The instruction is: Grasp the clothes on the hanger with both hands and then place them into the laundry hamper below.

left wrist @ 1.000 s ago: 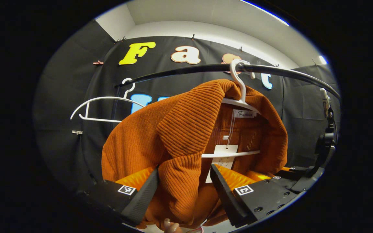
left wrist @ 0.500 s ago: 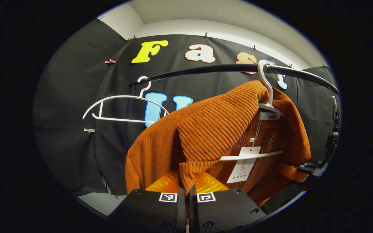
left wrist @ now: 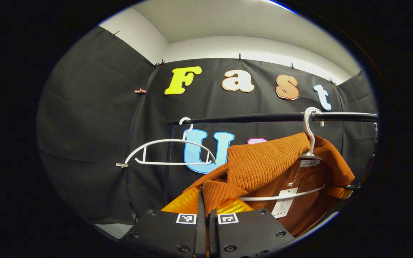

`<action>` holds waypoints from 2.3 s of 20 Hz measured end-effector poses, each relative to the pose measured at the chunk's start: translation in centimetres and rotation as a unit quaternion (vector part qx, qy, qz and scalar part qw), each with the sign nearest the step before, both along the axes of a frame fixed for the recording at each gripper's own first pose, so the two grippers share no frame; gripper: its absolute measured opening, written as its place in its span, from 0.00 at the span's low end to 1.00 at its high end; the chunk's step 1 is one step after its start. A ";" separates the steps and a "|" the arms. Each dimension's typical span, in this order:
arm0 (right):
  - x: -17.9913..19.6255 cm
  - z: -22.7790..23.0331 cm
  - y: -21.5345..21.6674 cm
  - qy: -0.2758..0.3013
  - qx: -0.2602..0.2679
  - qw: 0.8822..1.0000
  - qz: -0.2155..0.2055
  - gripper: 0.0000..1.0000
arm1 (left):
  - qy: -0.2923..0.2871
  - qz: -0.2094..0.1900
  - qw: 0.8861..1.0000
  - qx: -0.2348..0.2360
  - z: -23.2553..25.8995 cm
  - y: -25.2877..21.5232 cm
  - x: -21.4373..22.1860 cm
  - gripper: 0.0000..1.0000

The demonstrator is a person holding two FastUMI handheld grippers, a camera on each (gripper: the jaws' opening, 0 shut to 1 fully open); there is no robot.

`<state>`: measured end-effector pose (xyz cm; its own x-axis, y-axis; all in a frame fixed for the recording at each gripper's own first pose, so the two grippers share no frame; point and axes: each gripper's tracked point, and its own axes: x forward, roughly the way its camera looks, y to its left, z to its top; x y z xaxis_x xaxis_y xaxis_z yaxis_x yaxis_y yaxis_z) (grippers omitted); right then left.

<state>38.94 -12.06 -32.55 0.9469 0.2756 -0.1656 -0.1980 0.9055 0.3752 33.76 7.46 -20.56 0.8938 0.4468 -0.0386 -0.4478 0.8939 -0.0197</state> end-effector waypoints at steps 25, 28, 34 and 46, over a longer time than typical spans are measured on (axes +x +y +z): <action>8.7 8.9 -0.5 -0.068 0.030 0.994 0.085 0.12 | 0.062 -0.113 0.984 0.125 3.2 7.3 9.9 0.07; 10.3 7.2 -1.7 -0.038 0.053 0.996 0.059 0.12 | 0.096 -0.176 0.979 0.036 -1.1 6.3 10.1 0.07; 8.4 3.2 -1.5 -0.011 0.041 0.996 0.085 0.12 | 0.068 -0.207 0.974 -0.059 -4.6 5.5 8.1 0.07; 4.7 -7.8 -2.9 0.104 0.011 0.994 0.044 0.13 | 0.114 -0.185 0.970 -0.111 -13.8 -0.9 2.3 0.07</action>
